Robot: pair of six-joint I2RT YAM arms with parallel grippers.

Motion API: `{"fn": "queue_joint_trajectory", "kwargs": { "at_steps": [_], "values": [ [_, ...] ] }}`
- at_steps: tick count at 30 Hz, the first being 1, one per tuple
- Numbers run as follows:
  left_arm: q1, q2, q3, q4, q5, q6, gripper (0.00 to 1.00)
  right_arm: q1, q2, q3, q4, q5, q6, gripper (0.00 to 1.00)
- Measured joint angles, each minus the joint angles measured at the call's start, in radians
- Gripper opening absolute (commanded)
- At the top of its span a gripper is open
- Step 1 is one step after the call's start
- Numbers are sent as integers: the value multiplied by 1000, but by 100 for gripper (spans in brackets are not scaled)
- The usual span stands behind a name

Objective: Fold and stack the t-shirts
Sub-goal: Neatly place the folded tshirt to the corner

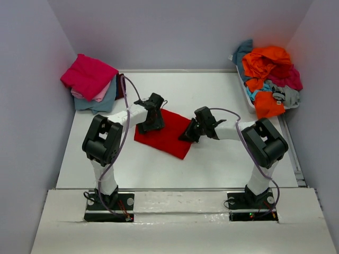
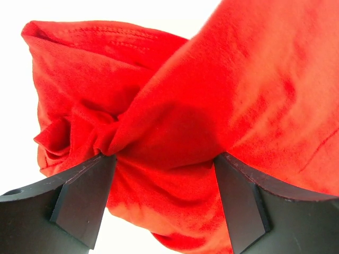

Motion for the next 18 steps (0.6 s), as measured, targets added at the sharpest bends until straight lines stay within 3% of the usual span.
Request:
{"fn": "queue_joint_trajectory", "kwargs": {
  "at_steps": [18],
  "values": [
    [114,-37,-30,-10,2,14,88,-18,-8,-56,70,-30,22,19]
  ]
}}
